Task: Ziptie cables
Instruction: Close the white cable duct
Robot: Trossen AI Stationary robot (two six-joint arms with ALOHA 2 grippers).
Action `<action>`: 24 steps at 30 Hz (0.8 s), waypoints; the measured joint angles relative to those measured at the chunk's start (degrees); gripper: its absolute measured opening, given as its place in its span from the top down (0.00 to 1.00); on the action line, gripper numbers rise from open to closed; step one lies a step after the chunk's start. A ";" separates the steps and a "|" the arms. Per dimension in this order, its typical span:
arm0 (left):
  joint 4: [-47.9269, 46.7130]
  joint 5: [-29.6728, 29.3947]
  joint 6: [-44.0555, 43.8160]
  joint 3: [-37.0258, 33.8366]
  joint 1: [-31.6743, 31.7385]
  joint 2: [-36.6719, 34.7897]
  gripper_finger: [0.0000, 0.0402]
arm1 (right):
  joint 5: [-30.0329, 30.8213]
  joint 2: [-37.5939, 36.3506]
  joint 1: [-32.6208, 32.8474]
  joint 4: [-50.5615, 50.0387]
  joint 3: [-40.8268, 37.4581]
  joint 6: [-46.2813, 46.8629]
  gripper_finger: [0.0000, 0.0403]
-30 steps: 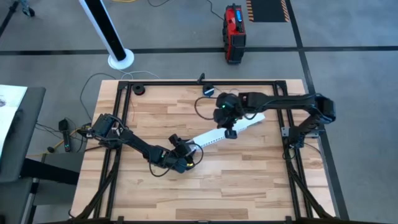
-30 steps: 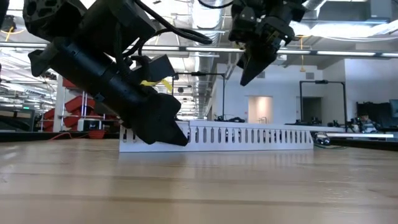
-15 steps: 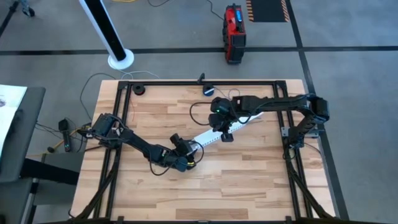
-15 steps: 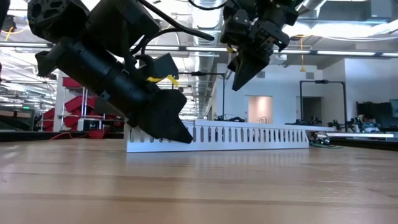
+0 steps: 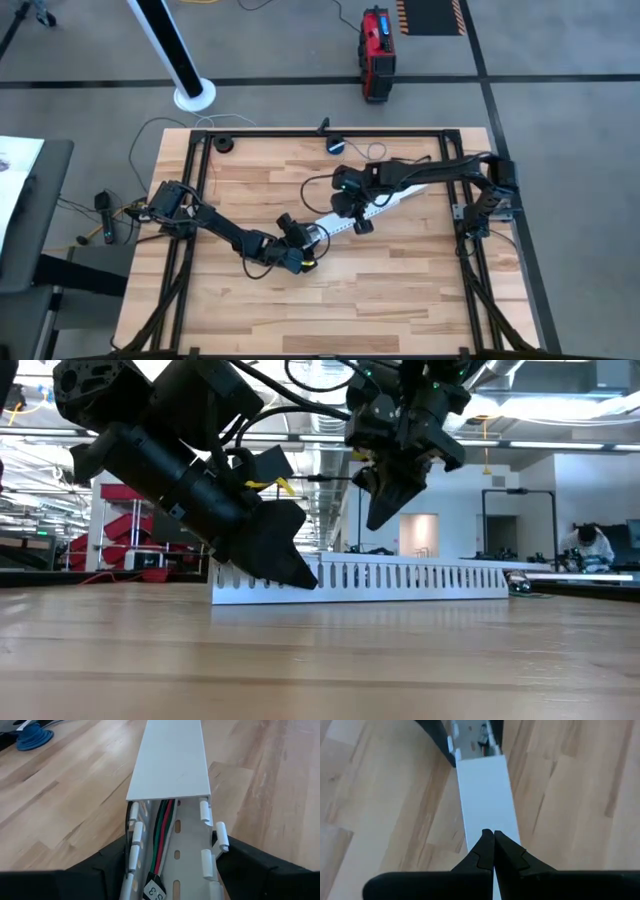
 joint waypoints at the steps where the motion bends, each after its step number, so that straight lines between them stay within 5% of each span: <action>1: 0.31 0.32 0.25 0.00 0.07 0.00 0.39 | 0.09 0.59 0.24 -0.01 0.00 -0.36 1.00; 24: 1.54 2.87 4.81 0.07 1.26 -0.07 0.39 | -2.99 8.52 3.85 4.95 0.16 0.14 1.00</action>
